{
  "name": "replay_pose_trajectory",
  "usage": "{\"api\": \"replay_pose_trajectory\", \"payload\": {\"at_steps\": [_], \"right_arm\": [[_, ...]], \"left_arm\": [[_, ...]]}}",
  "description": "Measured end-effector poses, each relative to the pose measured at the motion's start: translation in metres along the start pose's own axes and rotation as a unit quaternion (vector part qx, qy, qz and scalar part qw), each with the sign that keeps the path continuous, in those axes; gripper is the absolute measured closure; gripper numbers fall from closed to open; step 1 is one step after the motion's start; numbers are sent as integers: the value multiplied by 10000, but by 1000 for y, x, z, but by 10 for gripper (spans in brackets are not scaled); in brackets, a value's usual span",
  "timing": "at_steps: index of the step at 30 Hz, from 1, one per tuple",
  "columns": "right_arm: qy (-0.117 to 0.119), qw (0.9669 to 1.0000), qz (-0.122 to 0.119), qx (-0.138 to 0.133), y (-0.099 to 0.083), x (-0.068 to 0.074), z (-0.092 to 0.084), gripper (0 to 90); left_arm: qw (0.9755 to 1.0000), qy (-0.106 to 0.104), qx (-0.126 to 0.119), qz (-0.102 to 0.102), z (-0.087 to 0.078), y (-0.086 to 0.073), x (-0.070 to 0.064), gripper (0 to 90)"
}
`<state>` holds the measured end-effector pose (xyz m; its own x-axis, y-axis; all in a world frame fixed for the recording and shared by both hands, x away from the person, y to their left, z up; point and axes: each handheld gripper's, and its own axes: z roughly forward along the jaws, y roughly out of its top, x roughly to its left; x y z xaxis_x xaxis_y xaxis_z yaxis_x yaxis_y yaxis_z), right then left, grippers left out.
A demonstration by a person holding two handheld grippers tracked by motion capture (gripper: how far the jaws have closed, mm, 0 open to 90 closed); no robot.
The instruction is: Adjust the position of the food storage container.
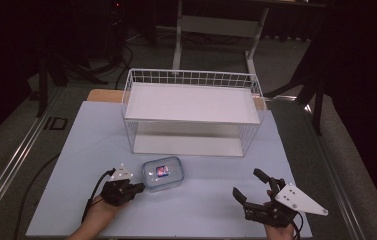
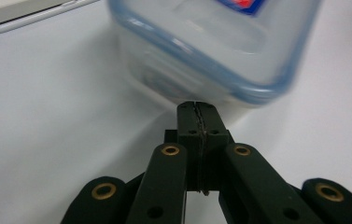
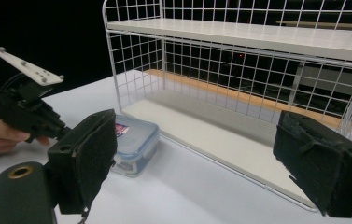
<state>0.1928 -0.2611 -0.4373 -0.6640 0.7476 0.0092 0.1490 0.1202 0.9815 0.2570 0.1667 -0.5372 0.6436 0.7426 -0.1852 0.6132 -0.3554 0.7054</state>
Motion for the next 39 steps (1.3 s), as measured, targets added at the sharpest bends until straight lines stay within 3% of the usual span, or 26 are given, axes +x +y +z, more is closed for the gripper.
{"api": "replay_pose_trajectory", "payload": {"at_steps": [7, 10, 17, 26, 31, 35, 37, 39], "right_arm": [[10, 10000, -43, 3, 0, 0, 1, 136], [16, 10000, -30, 24, -1, 0, 2, 136], [40, 10000, -15, 30, -1, 1, 1, 136], [198, 9997, -73, 139, -4, 2, 5, 142], [249, 9995, -110, 189, -4, 4, 6, 142], [249, 9995, -89, 199, -6, 4, 6, 142], [226, 9995, -65, 205, -6, 4, 5, 142], [223, 9995, -44, 208, -7, 3, 5, 142]], "left_arm": [[9999, 157, 29, -64, -2, -1, 7, 900], [9997, 202, -67, -139, -4, 7, 13, 900], [9996, 251, -81, -68, 5, 18, 15, 900], [9996, 146, -151, -199, 26, 31, 16, 900], [9996, 183, -158, -145, 34, 38, 12, 900], [9998, 47, -165, -75, 41, 42, 9, 900], [9998, 150, -141, -82, 42, 43, 8, 900], [9997, 116, -186, -141, 41, 43, 10, 900]]}}
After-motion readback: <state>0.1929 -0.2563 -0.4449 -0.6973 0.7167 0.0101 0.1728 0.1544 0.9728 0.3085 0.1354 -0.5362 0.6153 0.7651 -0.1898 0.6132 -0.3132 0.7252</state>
